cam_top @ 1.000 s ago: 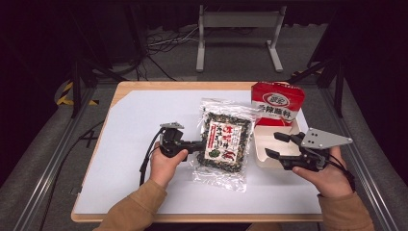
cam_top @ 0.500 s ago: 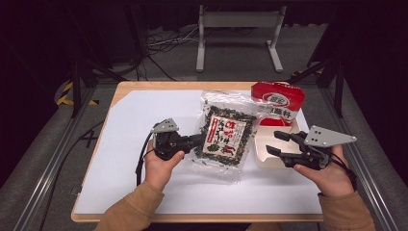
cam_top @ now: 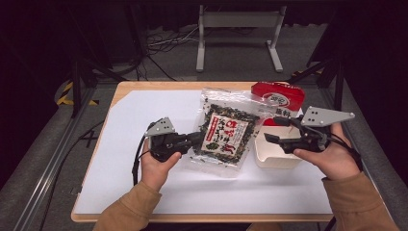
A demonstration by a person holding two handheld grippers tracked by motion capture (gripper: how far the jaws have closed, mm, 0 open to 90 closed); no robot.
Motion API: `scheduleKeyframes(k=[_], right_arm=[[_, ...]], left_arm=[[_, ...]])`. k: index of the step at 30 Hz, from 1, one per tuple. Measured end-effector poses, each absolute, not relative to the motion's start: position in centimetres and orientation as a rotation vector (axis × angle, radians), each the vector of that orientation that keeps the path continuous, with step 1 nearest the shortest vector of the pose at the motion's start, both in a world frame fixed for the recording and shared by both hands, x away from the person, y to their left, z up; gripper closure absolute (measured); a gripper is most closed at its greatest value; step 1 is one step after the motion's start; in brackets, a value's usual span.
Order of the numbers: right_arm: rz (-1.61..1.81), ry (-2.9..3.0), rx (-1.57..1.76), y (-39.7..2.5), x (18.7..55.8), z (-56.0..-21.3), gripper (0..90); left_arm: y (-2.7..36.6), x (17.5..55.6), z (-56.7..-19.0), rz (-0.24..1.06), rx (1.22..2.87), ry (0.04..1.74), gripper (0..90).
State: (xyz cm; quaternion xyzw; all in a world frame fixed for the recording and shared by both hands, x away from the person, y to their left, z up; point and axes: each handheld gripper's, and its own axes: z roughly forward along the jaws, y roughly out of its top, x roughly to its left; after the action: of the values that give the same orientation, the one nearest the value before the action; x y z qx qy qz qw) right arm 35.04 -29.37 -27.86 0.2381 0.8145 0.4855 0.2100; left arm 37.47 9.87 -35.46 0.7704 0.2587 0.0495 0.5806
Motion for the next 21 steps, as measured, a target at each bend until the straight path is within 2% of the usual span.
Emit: scheduleKeyframes(k=[8,21], right_arm=[[1.3,2.309,0.627,-28.5,36.3,-25.0,34.1],[1.267,2.295,0.595,-28.8,36.1,-22.5,31.9]], left_arm=[[10.3,37.3,-35.4,0.122,1.791,0.597,79.7],[10.4,36.8,-35.3,0.133,1.798,0.572,79.7]])
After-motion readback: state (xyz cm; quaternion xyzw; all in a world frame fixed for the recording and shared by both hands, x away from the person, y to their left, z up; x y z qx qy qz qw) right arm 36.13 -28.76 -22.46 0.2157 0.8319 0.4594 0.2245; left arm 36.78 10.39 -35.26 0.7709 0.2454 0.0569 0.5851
